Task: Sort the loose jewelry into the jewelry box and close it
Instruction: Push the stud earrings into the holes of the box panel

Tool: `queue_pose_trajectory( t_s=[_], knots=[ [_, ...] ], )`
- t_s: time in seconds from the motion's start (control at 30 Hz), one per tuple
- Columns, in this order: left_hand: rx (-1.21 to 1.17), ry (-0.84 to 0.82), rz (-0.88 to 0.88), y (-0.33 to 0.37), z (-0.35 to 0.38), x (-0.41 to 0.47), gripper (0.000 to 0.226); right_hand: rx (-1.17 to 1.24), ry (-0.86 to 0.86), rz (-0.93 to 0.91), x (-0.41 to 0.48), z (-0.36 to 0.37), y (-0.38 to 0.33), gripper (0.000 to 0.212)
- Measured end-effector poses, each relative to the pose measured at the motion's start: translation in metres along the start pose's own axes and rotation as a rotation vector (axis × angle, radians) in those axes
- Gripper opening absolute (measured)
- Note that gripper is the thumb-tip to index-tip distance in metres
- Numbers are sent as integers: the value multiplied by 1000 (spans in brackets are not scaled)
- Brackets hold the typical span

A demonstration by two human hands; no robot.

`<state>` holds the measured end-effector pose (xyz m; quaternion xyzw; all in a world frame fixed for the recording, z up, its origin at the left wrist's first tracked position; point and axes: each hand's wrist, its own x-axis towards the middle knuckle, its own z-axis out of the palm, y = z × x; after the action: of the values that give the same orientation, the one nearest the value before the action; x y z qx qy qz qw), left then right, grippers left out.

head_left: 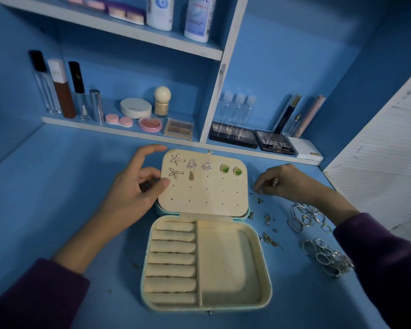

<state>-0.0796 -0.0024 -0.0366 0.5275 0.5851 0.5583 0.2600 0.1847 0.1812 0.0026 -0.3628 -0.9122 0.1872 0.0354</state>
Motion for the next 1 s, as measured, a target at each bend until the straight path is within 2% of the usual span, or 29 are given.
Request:
queue_pose_trajectory(
  t_s=[0.27,0.5,1.0],
  knots=[
    [9,5,-8,2,-1,-1,55,-70,-35,-27,4,0,0,20],
    [3,1,-14,3,-1,-1,54,-144,58,-6,1,8,6,15],
    [-11,-1,-4,3,0,-1,55,-44,131,19,-8,6,10,17]
  ],
)
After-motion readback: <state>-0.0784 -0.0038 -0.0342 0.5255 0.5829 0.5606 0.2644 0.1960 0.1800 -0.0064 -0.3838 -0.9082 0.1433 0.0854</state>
